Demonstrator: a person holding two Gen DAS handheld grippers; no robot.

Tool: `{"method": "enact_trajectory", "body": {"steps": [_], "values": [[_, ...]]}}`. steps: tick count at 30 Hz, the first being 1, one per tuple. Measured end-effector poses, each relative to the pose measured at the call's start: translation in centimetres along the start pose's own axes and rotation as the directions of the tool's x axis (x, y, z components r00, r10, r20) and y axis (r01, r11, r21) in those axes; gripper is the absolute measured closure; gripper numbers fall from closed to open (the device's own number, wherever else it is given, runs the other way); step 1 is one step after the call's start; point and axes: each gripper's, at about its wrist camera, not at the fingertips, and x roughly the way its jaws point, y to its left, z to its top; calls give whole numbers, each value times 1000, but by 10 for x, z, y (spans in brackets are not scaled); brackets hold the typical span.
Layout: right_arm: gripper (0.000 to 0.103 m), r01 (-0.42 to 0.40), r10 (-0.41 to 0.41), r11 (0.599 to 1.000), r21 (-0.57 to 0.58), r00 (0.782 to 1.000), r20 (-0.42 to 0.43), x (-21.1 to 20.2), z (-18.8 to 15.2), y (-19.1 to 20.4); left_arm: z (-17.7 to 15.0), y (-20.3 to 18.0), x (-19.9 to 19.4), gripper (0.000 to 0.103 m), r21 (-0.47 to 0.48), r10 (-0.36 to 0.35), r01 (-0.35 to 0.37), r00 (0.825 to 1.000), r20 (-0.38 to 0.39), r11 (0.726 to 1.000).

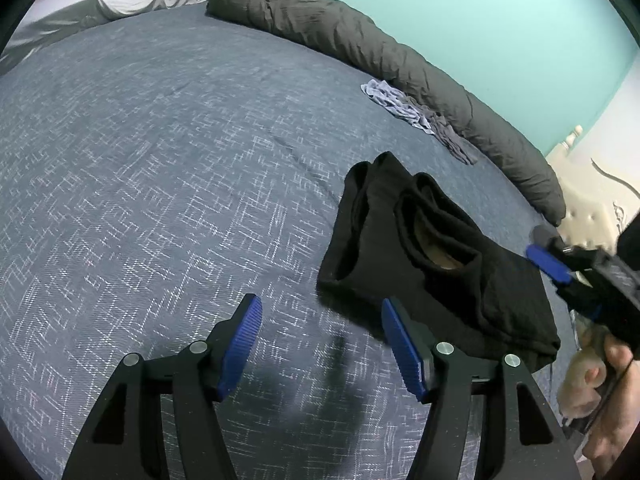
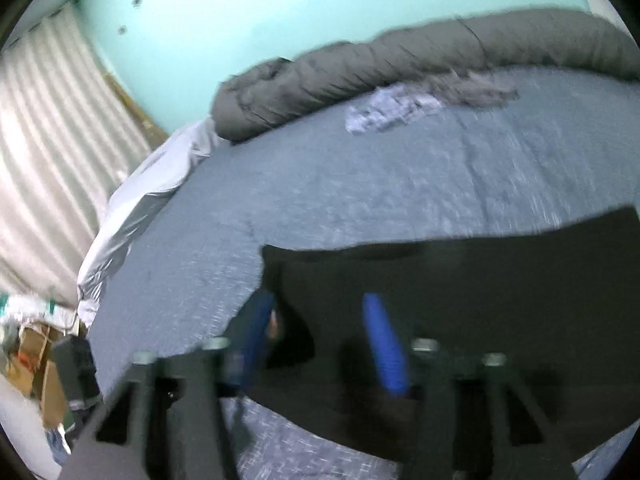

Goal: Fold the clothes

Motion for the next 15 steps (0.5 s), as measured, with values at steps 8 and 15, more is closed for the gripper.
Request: {"method": "enact_trajectory", "body": {"steps": [8,15], "values": [[83,30,-27,999,37,996,-87,44,-18,0,1,4,0,36,-8,4,-4,1000,2,1000],[84,70,-80,995,-74,988,-129,76,-37,23,2,6,2,36,-13,3,-3,1000,-2,1000]]}}
